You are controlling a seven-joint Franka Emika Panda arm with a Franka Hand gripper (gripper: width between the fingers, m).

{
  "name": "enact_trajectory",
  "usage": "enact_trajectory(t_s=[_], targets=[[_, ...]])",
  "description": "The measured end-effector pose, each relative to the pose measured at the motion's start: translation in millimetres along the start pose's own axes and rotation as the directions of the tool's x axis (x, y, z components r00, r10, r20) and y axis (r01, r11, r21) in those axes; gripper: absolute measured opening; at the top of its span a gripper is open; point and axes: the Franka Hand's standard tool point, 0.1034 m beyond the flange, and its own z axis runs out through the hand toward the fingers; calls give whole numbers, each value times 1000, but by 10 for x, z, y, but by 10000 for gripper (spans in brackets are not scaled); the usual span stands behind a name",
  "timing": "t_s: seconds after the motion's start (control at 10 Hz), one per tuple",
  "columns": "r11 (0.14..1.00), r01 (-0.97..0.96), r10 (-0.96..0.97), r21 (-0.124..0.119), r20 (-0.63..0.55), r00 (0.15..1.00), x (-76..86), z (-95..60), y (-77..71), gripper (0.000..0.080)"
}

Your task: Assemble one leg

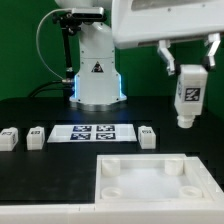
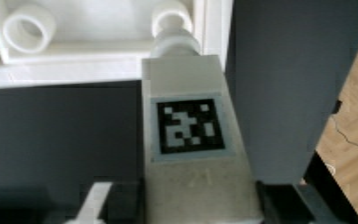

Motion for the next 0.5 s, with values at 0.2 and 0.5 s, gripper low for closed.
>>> enact_trajectory(t_s=[0.2,0.5], targets=[[1000,0,0,3,5,1000,-21,14,5,294],[999,-8,11,38,-75,997,-47,137,-142,294]])
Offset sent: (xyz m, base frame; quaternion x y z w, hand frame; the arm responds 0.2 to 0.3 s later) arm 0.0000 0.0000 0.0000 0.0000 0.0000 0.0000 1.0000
